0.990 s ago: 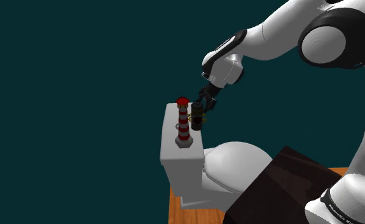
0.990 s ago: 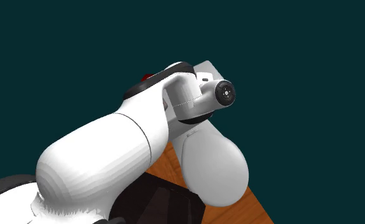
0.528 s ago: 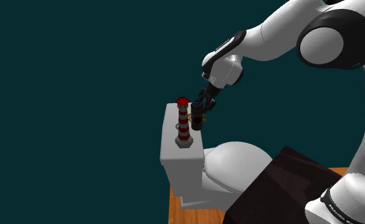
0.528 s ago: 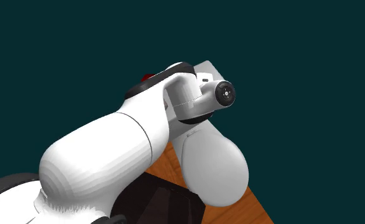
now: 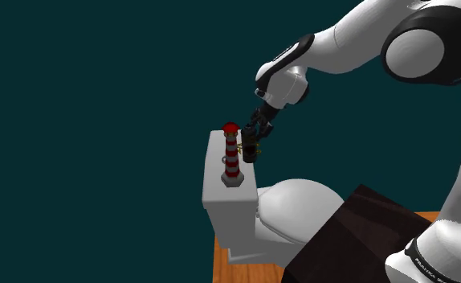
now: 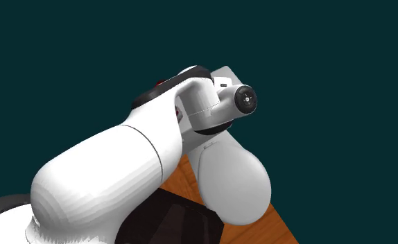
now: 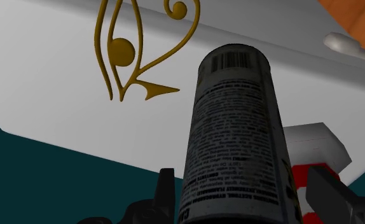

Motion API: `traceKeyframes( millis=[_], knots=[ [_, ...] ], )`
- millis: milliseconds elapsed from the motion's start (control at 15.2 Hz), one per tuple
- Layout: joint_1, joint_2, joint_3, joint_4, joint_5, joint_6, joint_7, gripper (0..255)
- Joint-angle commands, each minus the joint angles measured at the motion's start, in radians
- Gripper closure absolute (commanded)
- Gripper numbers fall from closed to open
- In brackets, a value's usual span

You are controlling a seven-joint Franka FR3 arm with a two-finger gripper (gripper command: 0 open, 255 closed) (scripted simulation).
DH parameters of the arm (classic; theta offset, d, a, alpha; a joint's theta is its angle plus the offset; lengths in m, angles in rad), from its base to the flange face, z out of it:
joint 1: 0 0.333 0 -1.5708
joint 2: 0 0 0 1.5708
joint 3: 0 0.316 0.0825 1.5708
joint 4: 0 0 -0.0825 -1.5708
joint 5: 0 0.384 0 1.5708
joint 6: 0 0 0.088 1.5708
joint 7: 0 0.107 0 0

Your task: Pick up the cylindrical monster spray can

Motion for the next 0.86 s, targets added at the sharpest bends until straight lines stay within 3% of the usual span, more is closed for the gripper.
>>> traceKeyframes(
  millis=[0, 792],
  knots=[
    [0.004, -0.016, -0.010, 0.005, -0.021, -0.015, 0.019, 255],
    [0.032, -0.101, -0.050, 0.023, -0.121, -0.081, 0.116, 255]
  ],
)
